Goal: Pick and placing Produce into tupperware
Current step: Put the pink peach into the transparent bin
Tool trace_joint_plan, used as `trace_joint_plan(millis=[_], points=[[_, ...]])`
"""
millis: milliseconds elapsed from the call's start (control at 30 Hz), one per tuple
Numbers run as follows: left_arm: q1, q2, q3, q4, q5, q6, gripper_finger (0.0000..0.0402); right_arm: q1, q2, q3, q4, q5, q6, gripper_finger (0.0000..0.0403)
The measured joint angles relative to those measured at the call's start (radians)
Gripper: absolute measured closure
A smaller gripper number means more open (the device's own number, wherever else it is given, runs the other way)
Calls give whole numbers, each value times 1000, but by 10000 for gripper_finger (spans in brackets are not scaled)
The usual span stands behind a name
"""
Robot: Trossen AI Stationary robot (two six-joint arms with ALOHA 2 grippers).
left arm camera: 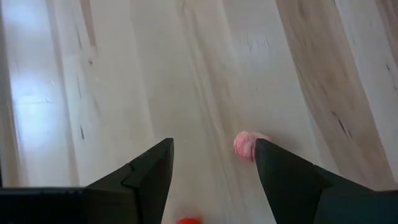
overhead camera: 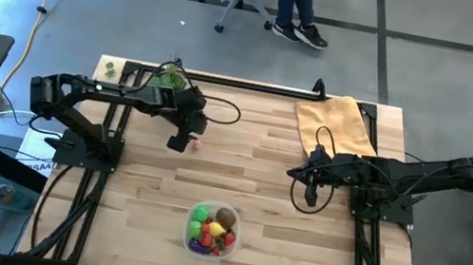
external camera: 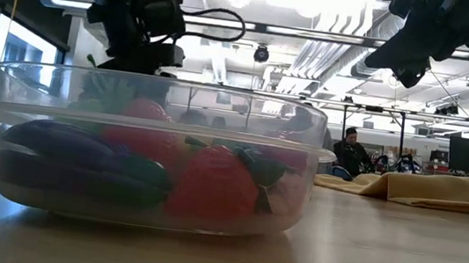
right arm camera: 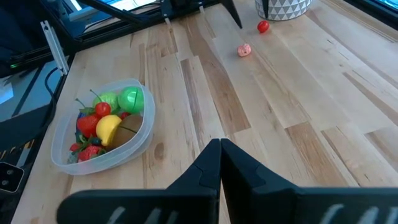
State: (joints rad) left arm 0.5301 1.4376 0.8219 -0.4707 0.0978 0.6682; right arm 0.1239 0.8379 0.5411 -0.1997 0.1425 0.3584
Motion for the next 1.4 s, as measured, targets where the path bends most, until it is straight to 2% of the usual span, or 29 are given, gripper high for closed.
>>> trace_joint_plan(millis=[700,1400], points=[[0,1,-115,80,53,-48,186,0,0,0,0,3,0,402],[-1,147,-119,164,175,-74,186,0,0,0,0,-1,0,402]])
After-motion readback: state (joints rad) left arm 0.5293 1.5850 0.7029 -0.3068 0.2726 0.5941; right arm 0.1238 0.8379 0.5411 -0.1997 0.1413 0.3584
